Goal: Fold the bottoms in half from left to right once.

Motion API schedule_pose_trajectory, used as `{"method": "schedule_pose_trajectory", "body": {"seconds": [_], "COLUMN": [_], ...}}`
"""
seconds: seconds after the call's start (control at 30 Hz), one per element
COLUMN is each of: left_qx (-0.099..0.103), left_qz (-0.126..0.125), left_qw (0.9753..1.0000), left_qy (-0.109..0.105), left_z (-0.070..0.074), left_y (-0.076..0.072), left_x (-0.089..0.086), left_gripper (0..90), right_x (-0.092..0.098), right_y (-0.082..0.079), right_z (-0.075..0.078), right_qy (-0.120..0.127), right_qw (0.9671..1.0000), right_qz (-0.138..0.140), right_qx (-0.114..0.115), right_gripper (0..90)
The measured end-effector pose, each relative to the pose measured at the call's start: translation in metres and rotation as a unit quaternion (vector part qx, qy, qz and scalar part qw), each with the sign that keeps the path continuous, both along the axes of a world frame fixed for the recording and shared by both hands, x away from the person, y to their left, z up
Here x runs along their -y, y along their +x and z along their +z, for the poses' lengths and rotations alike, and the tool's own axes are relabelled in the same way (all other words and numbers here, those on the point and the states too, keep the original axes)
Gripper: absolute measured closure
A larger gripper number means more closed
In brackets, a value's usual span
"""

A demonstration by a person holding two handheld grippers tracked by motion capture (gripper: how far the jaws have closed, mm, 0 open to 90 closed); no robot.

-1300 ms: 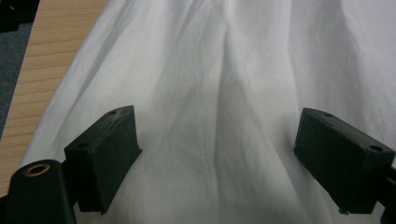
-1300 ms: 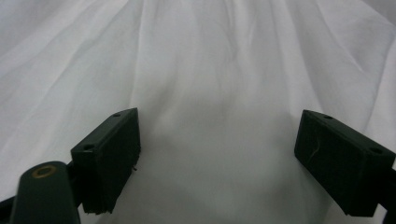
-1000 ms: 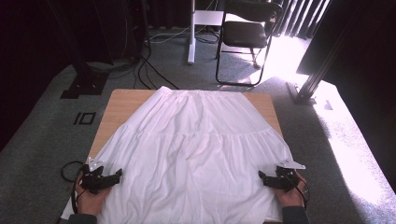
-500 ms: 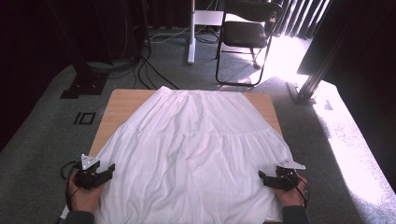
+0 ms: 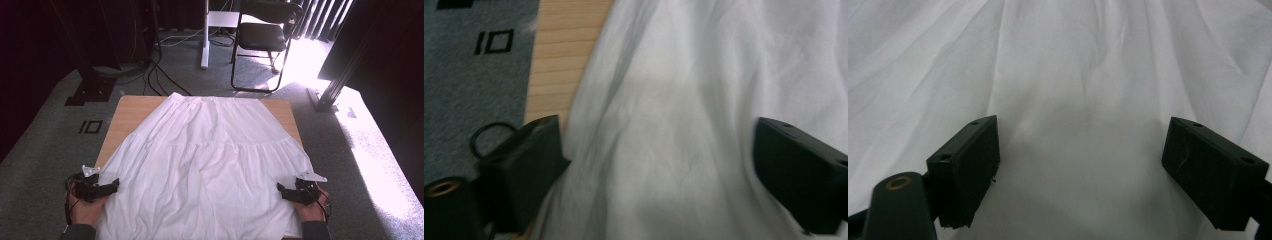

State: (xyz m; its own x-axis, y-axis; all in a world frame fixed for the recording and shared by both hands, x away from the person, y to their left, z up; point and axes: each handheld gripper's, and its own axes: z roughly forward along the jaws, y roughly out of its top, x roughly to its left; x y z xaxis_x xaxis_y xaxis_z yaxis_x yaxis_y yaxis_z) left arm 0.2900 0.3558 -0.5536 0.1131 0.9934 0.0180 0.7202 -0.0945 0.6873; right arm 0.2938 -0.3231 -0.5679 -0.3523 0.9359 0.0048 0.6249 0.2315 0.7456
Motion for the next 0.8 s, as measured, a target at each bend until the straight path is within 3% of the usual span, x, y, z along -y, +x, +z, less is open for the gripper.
{"method": "schedule_pose_trajectory", "body": {"seconds": [0.17,0.23,0.33,0.37,0.43,0.5,0.57,0.63,0.8], "left_qx": [0.003,0.001,0.000,0.003,0.003,0.002,-0.002,-0.004,0.021], "left_qz": [0.000,0.007,0.023,0.024,0.015,0.000,-0.002,0.005,0.028], "left_qw": [1.0000,1.0000,0.9997,0.9997,0.9999,1.0000,0.9999,0.9989,0.9978], "left_qy": [-0.001,-0.001,-0.001,-0.002,-0.002,0.000,0.016,0.047,0.057], "left_z": [-0.001,0.002,0.006,0.007,0.008,0.010,0.011,0.013,0.028], "left_y": [0.001,0.001,-0.001,-0.002,-0.002,-0.002,-0.001,0.000,-0.004], "left_x": [-0.002,-0.004,-0.011,-0.012,-0.013,-0.013,-0.010,-0.008,-0.024], "left_gripper": [7.2,11.0,28.8,38.5,50.5,68.4,83.0,87.1,87.9], "right_x": [0.000,0.000,0.000,0.000,0.000,0.000,0.000,0.000,-0.001], "right_y": [0.000,0.000,0.000,0.000,0.000,0.000,0.000,0.000,-0.001], "right_z": [0.000,0.000,0.000,0.000,0.000,0.000,0.000,0.000,0.000], "right_qy": [0.000,0.000,0.000,0.000,0.000,0.000,0.000,0.000,0.001], "right_qw": [1.0000,1.0000,1.0000,1.0000,1.0000,1.0000,1.0000,1.0000,1.0000], "right_qz": [-0.001,-0.001,-0.001,-0.001,-0.001,-0.001,-0.001,-0.001,-0.003], "right_qx": [0.000,0.000,0.000,0.000,0.000,0.000,0.000,0.000,0.000], "right_gripper": [14.9,14.9,14.9,14.9,14.9,14.9,14.9,14.9,14.9]}}
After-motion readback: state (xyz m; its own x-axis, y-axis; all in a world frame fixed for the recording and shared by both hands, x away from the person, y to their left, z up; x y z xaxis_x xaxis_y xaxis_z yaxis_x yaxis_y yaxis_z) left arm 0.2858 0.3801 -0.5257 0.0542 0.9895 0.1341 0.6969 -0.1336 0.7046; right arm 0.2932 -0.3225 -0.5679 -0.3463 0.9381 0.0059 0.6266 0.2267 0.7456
